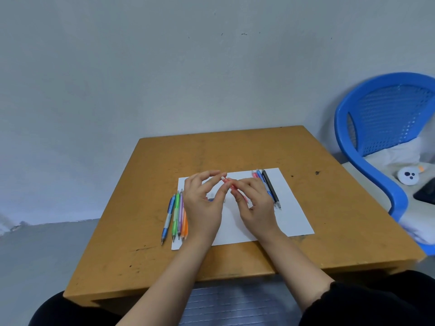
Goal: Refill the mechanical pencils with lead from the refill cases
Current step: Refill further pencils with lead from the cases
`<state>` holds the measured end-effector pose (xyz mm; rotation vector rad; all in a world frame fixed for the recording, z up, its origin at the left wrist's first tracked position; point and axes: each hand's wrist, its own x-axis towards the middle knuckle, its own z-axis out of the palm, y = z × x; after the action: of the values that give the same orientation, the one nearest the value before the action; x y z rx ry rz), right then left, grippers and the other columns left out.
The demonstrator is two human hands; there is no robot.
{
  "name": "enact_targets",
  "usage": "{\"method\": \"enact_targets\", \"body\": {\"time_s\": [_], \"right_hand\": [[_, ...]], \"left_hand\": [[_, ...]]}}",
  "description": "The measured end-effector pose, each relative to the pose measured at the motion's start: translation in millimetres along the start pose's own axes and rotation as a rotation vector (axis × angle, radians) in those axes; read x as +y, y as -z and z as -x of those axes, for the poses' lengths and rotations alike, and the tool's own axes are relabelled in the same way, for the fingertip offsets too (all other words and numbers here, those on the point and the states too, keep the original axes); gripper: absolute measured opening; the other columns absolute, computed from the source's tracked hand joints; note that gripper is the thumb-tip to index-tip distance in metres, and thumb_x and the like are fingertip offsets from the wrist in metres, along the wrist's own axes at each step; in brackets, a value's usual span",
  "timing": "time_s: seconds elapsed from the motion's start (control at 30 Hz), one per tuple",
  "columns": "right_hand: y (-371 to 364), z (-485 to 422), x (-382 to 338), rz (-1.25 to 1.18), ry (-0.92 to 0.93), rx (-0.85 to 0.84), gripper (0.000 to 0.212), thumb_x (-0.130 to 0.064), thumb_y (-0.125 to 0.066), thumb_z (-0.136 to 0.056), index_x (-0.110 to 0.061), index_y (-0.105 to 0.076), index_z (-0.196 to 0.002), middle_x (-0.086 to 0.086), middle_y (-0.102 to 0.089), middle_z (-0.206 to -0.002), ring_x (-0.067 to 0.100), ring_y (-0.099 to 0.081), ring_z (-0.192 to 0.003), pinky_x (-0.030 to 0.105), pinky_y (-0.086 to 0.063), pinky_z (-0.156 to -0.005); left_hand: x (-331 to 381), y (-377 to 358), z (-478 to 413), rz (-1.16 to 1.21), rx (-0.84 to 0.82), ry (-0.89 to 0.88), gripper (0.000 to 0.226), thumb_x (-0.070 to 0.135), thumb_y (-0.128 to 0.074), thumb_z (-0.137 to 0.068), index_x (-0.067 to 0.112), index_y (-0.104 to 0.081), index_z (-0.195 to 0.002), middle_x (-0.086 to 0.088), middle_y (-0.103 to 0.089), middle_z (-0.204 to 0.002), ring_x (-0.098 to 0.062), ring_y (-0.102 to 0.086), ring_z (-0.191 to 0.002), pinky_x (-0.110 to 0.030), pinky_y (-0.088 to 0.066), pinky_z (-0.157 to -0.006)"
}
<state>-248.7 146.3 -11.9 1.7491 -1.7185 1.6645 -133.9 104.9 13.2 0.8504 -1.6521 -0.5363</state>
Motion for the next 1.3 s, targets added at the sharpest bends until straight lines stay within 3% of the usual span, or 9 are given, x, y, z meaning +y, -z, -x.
{"method": "enact_targets", "body": {"time_s": [0.13,0.23,0.4,0.5,0.63,0.77,0.9,1.17,1.3], "right_hand": [[0,1,2,0.023,-0.028,-0.071,0.030,-0.011,-0.056,-0.090,-0.005,-0.065,-0.118,0.006,-0.067,-0.104,0.019,-0.059,-0.098,0.007,-0.030,-0.099],[-2,1,4,0.054,-0.068,-0.119,0.034,-0.010,-0.058,-0.088,-0.009,-0.063,-0.122,0.005,-0.066,-0.108,0.017,-0.058,-0.104,0.006,-0.031,-0.098],[-3,1,6,0.105,-0.129,-0.152,0.035,-0.002,-0.055,-0.086,-0.009,-0.065,-0.119,0.006,-0.064,-0.103,0.014,-0.053,-0.101,-0.002,-0.029,-0.089],[-5,0,11,0.139,-0.211,-0.236,0.030,0.001,-0.057,-0.087,-0.009,-0.068,-0.113,0.007,-0.061,-0.102,0.021,-0.053,-0.102,-0.003,-0.024,-0.086],[-10,-2,18,0.211,-0.339,-0.434,0.031,-0.013,-0.051,-0.094,-0.016,-0.062,-0.123,0.001,-0.055,-0.113,0.013,-0.045,-0.111,0.010,-0.029,-0.085],[-17,-5,17,0.256,-0.363,-0.528,0.031,-0.019,-0.053,-0.094,-0.019,-0.062,-0.123,-0.001,-0.052,-0.108,0.016,-0.048,-0.107,0.026,-0.040,-0.089],[-21,-7,18,0.270,-0.383,-0.535,0.023,-0.026,-0.053,-0.094,-0.025,-0.066,-0.113,-0.008,-0.044,-0.097,0.015,-0.052,-0.093,0.026,-0.042,-0.077],[-20,-8,18,0.220,-0.371,-0.484,0.010,-0.019,-0.056,-0.093,-0.017,-0.066,-0.093,-0.006,-0.048,-0.091,0.010,-0.052,-0.085,0.025,-0.042,-0.071],[-12,-5,11,0.012,-0.258,-0.355,0.009,-0.008,-0.060,-0.090,-0.013,-0.066,-0.088,-0.005,-0.056,-0.087,-0.001,-0.050,-0.078,0.011,-0.038,-0.069]], "left_hand": [[14,5,0,0.106,-0.008,0.053,0.020,0.022,-0.069,-0.084,0.028,-0.068,-0.104,0.012,-0.066,-0.107,0.003,-0.053,-0.107,0.000,-0.038,-0.079],[24,11,-2,0.242,0.029,0.122,0.018,0.021,-0.067,-0.086,0.026,-0.069,-0.103,0.006,-0.070,-0.106,-0.009,-0.062,-0.105,-0.006,-0.046,-0.077],[23,22,-10,0.201,0.050,-0.024,0.021,0.025,-0.064,-0.090,0.025,-0.066,-0.111,0.017,-0.066,-0.104,-0.003,-0.063,-0.099,-0.012,-0.046,-0.084],[6,27,-13,0.127,0.022,-0.164,0.027,0.021,-0.061,-0.092,0.015,-0.067,-0.117,0.008,-0.063,-0.095,-0.008,-0.060,-0.089,-0.023,-0.050,-0.079],[-25,35,-15,-0.105,-0.044,-0.369,0.033,0.018,-0.056,-0.092,0.024,-0.062,-0.124,0.003,-0.054,-0.091,-0.006,-0.047,-0.079,-0.032,-0.047,-0.063],[-50,40,-8,-0.187,-0.155,-0.312,0.030,0.025,-0.054,-0.090,0.023,-0.069,-0.116,0.003,-0.057,-0.089,-0.006,-0.048,-0.075,-0.024,-0.043,-0.064],[-59,38,0,-0.278,-0.212,-0.289,0.025,0.027,-0.060,-0.087,0.014,-0.073,-0.103,0.003,-0.067,-0.087,-0.007,-0.053,-0.078,-0.021,-0.040,-0.063],[-65,39,3,-0.496,-0.044,-0.482,0.014,0.030,-0.065,-0.086,0.022,-0.077,-0.088,0.005,-0.068,-0.083,-0.008,-0.055,-0.075,-0.029,-0.026,-0.069],[-68,38,4,-0.505,-0.033,-0.530,0.013,0.031,-0.066,-0.086,0.024,-0.077,-0.086,0.005,-0.068,-0.082,-0.012,-0.060,-0.071,-0.031,-0.027,-0.068]]}}
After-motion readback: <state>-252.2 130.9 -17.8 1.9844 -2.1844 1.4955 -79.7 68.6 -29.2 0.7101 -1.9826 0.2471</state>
